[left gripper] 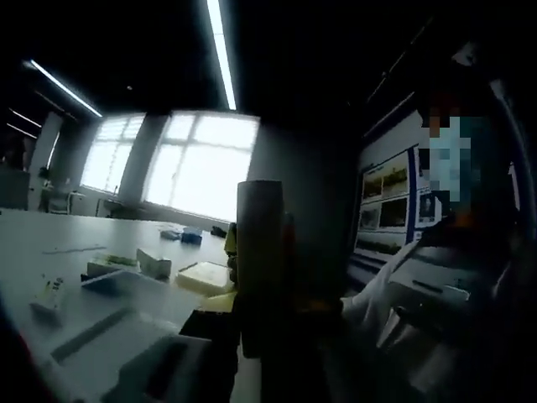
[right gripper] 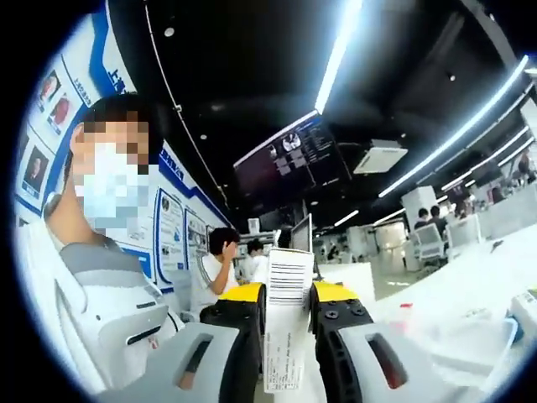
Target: Arrange the small medicine boxes into an aligned row inside the storage area until every box is upright, visible, and separated from the surrounding clutter.
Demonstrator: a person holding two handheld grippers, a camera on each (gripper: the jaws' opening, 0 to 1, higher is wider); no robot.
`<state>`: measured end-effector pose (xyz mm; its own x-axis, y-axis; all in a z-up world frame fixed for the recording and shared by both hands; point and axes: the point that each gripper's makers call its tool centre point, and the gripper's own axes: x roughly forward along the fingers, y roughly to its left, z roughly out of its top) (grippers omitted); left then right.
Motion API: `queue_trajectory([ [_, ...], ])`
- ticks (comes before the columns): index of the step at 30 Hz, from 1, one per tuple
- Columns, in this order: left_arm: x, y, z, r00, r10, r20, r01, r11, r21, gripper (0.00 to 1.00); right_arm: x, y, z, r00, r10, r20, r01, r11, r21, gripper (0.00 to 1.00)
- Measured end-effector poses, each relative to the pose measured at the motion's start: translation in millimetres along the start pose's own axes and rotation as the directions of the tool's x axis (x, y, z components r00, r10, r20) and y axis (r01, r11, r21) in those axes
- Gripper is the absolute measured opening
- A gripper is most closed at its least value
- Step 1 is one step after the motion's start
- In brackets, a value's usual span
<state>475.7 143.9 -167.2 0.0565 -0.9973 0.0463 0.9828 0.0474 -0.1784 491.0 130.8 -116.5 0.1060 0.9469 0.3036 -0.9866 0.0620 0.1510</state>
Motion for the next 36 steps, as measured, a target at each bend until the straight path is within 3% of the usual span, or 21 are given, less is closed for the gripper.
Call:
queue_trajectory([
  [6, -13.5, 5.1, 6.4, 0.997, 0.045, 0.068, -0.056, 0.983, 0.175, 0.21, 6.9, 0.1, -1.9, 0.999, -0.025, -0.024, 0.025, 1.0, -0.006, 0.19],
  [9, -23.0, 6.2, 7.8, 0.995, 0.076, 0.057, -0.086, 0.978, 0.192, 0.22, 8.8, -6.5, -0.9, 0.999, -0.049, -0.022, 0.05, 0.998, 0.032, 0.19],
  [13, -40.0, 8.5, 7.2, 0.992, 0.118, 0.05, -0.125, 0.97, 0.21, 0.29, 2.2, -31.2, -0.4, 0.986, -0.158, -0.051, 0.161, 0.985, 0.068, 0.19],
  [14, -46.2, 10.8, 6.9, 0.99, 0.134, 0.05, -0.142, 0.968, 0.206, 0.29, 1.6, -33.1, 0.2, 0.986, -0.159, -0.051, 0.162, 0.985, 0.063, 0.19],
  [17, -65.7, 20.5, 8.6, 0.975, 0.213, 0.055, -0.22, 0.956, 0.195, 0.3, -4.9, -51.8, 2.1, 0.974, -0.22, -0.059, 0.227, 0.958, 0.173, 0.19],
  [19, -79.8, 24.2, 9.8, 0.964, 0.26, 0.062, -0.267, 0.946, 0.186, 0.31, -8.2, -63.5, 4.2, 0.969, -0.243, -0.054, 0.249, 0.939, 0.238, 0.19],
  [20, -86.1, 25.3, 9.3, 0.958, 0.281, 0.063, -0.288, 0.94, 0.183, 0.31, -9.9, -71.6, 2.3, 0.962, -0.263, -0.072, 0.272, 0.919, 0.286, 0.19],
  [22, -96.8, 27.7, 9.8, 0.945, 0.318, 0.068, -0.326, 0.929, 0.178, 0.31, -9.6, -81.1, 1.9, 0.958, -0.277, -0.079, 0.288, 0.908, 0.303, 0.19],
  [24, -109.1, 29.0, 13.2, 0.93, 0.356, 0.086, -0.366, 0.912, 0.185, 0.33, -9.3, -86.7, -4.7, 0.948, -0.297, -0.117, 0.319, 0.872, 0.371, 0.19],
  [25, -116.6, 32.3, 15.2, 0.915, 0.391, 0.1, -0.403, 0.894, 0.194, 0.34, -8.3, -88.5, -6.5, 0.946, -0.3, -0.124, 0.324, 0.861, 0.392, 0.19],
  [26, -125.8, 38.4, 13.9, 0.887, 0.451, 0.095, -0.461, 0.864, 0.202, 0.36, -7.6, -90.2, -6.6, 0.947, -0.297, -0.124, 0.322, 0.862, 0.391, 0.19],
  [28, -144.2, 50.1, 11.7, 0.823, 0.565, 0.063, -0.556, 0.777, 0.293, 0.47, -7.3, -96.0, -9.4, 0.939, -0.311, -0.144, 0.342, 0.833, 0.435, 0.19],
  [29, -149.8, 52.2, 11.3, 0.802, 0.594, 0.054, -0.58, 0.756, 0.302, 0.53, -6.0, -98.2, -10.1, 0.939, -0.31, -0.149, 0.344, 0.829, 0.441, 0.19],
  [30, -155.3, 52.5, 11.0, 0.79, 0.611, 0.043, -0.591, 0.743, 0.313, 0.59, -5.2, -101.3, -10.0, 0.936, -0.318, -0.153, 0.353, 0.822, 0.448, 0.19],
  [34, -166.8, 44.5, 15.2, 0.793, 0.606, 0.06, -0.591, 0.743, 0.314, 0.63, -0.4, -111.5, -6.4, 0.925, -0.345, -0.161, 0.378, 0.78, 0.498, 0.19],
  [36, -171.1, 43.9, 15.5, 0.793, 0.606, 0.069, -0.594, 0.742, 0.311, 0.63, 2.9, -112.4, -10.4, 0.919, -0.343, -0.193, 0.393, 0.775, 0.496, 0.19],
])
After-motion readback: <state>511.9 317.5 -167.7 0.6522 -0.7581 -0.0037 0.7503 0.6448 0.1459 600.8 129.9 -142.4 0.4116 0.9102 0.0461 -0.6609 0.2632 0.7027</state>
